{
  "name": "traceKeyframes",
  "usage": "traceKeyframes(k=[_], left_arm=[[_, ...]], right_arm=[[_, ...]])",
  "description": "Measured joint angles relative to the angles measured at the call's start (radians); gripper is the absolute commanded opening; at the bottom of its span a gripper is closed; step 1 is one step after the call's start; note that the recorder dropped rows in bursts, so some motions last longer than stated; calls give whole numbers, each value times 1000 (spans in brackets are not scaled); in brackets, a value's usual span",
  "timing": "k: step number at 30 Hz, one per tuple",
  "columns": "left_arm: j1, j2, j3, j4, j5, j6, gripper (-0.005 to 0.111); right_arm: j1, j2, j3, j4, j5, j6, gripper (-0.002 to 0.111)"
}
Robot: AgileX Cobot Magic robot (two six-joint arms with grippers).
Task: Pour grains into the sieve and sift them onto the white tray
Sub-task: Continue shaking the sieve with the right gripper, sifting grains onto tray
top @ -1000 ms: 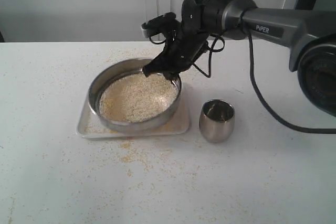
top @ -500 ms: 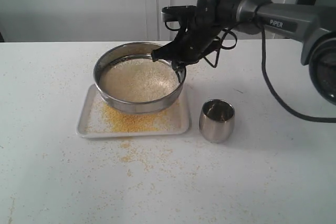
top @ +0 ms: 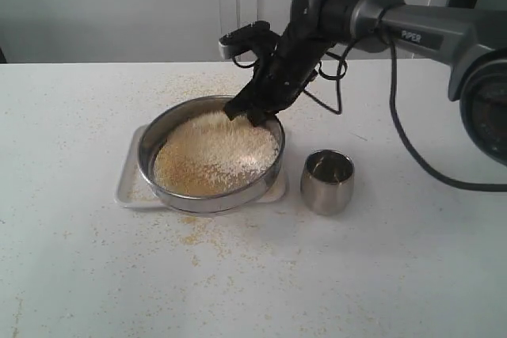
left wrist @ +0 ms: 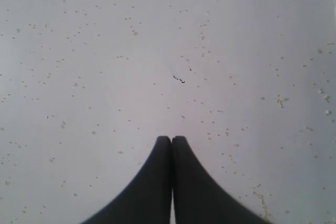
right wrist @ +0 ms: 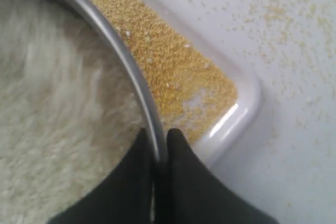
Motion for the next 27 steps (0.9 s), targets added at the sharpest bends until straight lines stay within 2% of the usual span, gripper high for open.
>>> traceKeyframes(k=[2, 4, 6, 8, 10, 11, 13, 14, 15, 17, 19, 20, 21, 22, 23, 24, 26, 27], left_arm=[[0, 0, 0, 0, 0, 0, 0], [0, 0, 0, 0, 0, 0, 0], [0, 0, 0, 0, 0, 0, 0], [0, 0, 0, 0, 0, 0, 0], [0, 0, 0, 0, 0, 0, 0], [0, 0, 0, 0, 0, 0, 0], [0, 0, 0, 0, 0, 0, 0], [0, 0, 0, 0, 0, 0, 0], [0, 0, 0, 0, 0, 0, 0], [0, 0, 0, 0, 0, 0, 0], [0, 0, 0, 0, 0, 0, 0], [0, 0, 0, 0, 0, 0, 0], [0, 0, 0, 0, 0, 0, 0], [0, 0, 0, 0, 0, 0, 0], [0, 0, 0, 0, 0, 0, 0], [0, 0, 0, 0, 0, 0, 0], [0, 0, 0, 0, 0, 0, 0], [0, 0, 0, 0, 0, 0, 0]], right_arm=[[7, 4, 2, -107, -21, 279, 0], [-10, 4, 4, -112, -83, 352, 0], [-20, 4, 4, -45, -93, 200, 0], [1, 1, 1, -1, -50, -40, 0], [38, 1, 1, -49, -12, -70, 0], [52, 8, 7, -131, -38, 149, 0], [19, 10, 9, -146, -126, 384, 0], [6, 10, 9, -100, -143, 336, 0], [5, 8, 5, 7, -119, 80, 0], [48, 8, 3, 7, -56, -71, 0], [44, 20, 7, -71, -106, 289, 0], [22, 24, 7, -60, -146, 357, 0], [6, 24, 7, -12, -160, 290, 0], [4, 22, 5, 44, -134, 88, 0], [18, 20, 3, 66, -100, -32, 0], [33, 18, 3, 36, -66, -31, 0], [32, 23, 5, -16, -109, 303, 0], [24, 23, 5, -14, -141, 371, 0]])
